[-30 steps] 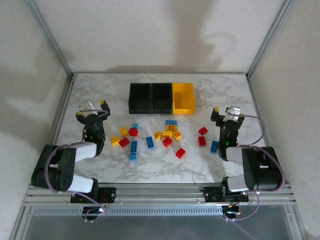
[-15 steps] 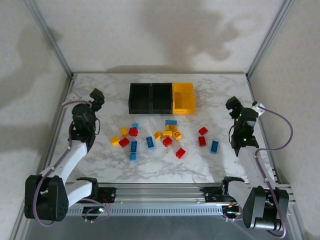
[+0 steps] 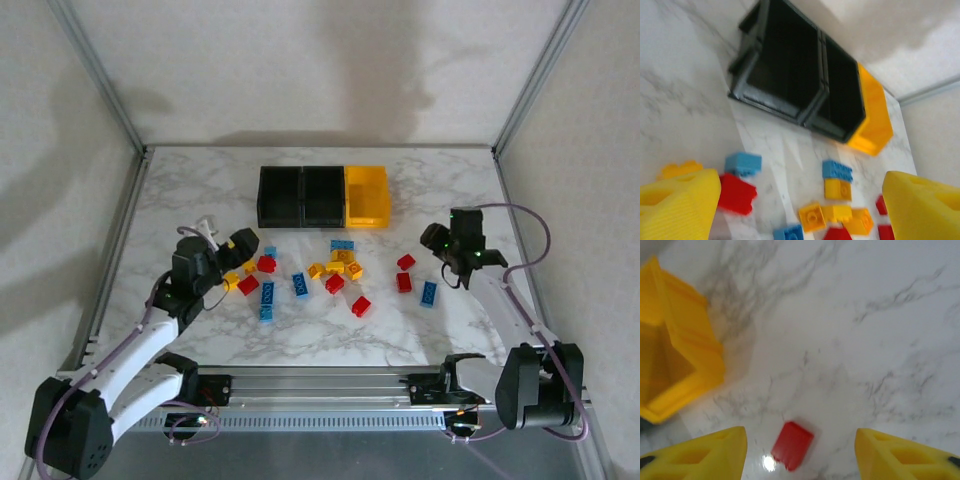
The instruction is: Sort the legos into containers by color
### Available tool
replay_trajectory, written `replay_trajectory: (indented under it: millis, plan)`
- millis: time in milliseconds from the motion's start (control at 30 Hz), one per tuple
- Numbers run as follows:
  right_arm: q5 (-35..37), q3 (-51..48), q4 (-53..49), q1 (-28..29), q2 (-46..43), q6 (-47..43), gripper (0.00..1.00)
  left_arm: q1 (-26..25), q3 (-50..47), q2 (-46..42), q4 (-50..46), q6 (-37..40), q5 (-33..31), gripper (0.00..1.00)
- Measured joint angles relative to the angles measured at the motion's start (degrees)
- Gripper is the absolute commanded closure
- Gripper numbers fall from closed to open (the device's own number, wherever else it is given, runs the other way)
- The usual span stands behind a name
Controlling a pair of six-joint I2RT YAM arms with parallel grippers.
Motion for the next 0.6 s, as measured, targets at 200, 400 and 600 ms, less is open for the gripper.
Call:
replay_trajectory:
  millis: [200, 400, 600]
  plan:
    - [1.95, 2.36, -4.52, 7.32, 8.55, -1.14, 0.39, -8.17, -4.90, -5.03, -1.73, -3.67, -0.17, 0.15]
    - [2.58, 2.40, -6.64, 12.00, 13.97, -1.42, 0.35, -12.76, -6.36, -4.76, -1.66, -6.10, -1.60, 0.15]
    - [3.56, 2.49, -7.61, 14.73, 16.50, -1.55, 0.33, -15.23, -6.34, -2.95, -1.70, -6.47, -3.34, 0.15]
